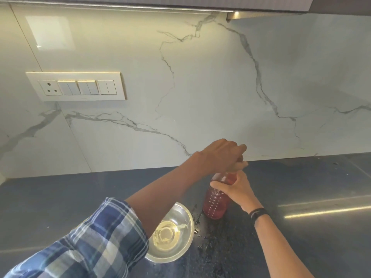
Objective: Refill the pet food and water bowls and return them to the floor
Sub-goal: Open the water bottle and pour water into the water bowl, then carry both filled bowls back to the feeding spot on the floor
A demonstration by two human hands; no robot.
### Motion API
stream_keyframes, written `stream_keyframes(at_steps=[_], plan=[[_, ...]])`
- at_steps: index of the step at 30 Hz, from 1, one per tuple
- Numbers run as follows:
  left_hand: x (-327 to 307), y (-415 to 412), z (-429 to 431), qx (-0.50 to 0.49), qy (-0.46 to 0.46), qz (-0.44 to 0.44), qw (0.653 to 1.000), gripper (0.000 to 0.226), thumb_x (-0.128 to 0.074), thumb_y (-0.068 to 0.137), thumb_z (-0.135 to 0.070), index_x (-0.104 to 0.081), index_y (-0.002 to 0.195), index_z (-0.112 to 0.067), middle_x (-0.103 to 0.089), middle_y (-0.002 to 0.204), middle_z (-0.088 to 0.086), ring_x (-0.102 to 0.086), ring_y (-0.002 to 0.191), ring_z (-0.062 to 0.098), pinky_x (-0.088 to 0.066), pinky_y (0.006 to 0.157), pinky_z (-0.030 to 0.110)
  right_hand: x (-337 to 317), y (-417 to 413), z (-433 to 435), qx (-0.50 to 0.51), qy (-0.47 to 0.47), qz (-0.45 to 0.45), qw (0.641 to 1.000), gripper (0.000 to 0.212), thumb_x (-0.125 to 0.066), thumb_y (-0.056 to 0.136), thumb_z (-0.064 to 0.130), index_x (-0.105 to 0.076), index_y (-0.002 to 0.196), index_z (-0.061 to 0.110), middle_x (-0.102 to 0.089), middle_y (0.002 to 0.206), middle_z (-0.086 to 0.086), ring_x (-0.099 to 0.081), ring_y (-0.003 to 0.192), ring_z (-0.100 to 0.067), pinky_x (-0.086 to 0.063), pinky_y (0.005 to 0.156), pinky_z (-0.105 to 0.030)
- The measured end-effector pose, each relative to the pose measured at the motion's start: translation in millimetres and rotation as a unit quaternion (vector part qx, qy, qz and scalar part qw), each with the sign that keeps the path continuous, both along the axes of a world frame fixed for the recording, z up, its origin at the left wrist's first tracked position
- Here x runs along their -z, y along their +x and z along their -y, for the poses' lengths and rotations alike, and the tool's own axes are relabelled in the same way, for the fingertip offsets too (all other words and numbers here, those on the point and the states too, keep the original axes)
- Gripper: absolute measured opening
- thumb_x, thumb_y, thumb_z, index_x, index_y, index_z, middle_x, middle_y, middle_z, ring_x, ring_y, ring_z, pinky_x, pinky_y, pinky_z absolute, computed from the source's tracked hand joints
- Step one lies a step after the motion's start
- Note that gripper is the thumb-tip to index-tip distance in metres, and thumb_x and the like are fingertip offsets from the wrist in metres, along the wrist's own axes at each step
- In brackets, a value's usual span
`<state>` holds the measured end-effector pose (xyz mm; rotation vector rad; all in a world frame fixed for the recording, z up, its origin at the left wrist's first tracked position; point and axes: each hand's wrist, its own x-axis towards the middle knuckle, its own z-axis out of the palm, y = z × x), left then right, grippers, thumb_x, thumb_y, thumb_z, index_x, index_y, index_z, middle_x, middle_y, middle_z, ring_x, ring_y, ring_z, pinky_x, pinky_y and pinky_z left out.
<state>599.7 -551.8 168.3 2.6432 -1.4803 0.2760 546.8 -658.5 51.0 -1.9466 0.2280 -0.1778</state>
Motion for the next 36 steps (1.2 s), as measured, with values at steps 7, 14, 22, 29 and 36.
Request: stream_keyframes(at_steps=[7,14,22,29,36], plan=[[13,14,-25,-0.017,-0.083,-0.069,0.994,0.036,-0.048,0.100,-0.042,-0.054,0.102,-0.006,-0.057,0.084,0.005,-0.054,0.074,0.028,-0.041,0.067,0.035,4,16,-5,-0.018,-0.030,0.020,0.999,0.029,-0.090,0.065,0.022,-0.071,0.087,0.018,-0.075,0.087,0.006,-0.070,0.085,-0.009,-0.052,0.080,-0.027],[61,7,-67,-0.134,-0.136,-0.177,0.965,0.077,-0.052,0.092,-0.059,-0.019,0.154,-0.025,-0.070,0.096,0.001,-0.065,0.094,0.024,-0.053,0.080,0.040,6,26,-19,0.085,-0.041,0.085,0.992,0.043,-0.087,0.072,0.014,-0.059,0.104,0.018,-0.064,0.086,0.014,-0.061,0.079,0.000,-0.041,0.066,-0.013],[89,-10,-135,-0.209,-0.161,-0.221,0.939,0.068,-0.050,0.093,-0.058,-0.029,0.149,-0.025,-0.070,0.095,-0.006,-0.063,0.097,0.018,-0.050,0.088,0.039,3,53,-9,0.172,-0.027,0.090,0.981,0.043,-0.086,0.072,0.020,-0.058,0.105,0.016,-0.067,0.093,-0.004,-0.064,0.085,-0.024,-0.042,0.076,-0.026],[114,-24,-186,-0.280,-0.186,-0.221,0.915,0.058,-0.051,0.093,-0.056,-0.037,0.142,-0.030,-0.066,0.096,-0.010,-0.063,0.090,0.017,-0.052,0.085,0.039,4,59,-8,0.176,-0.042,0.060,0.982,0.053,-0.088,0.070,0.033,-0.054,0.107,0.019,-0.066,0.098,-0.004,-0.067,0.093,-0.028,-0.052,0.082,-0.034],[137,-47,-198,-0.327,-0.246,-0.220,0.885,0.054,-0.051,0.093,-0.056,-0.040,0.139,-0.030,-0.065,0.092,-0.015,-0.064,0.091,0.011,-0.055,0.087,0.040,-3,37,-31,0.234,-0.038,0.017,0.971,0.119,-0.089,0.067,0.047,-0.018,0.153,0.008,-0.033,0.153,-0.019,-0.032,0.143,-0.038,-0.033,0.113,-0.054]])
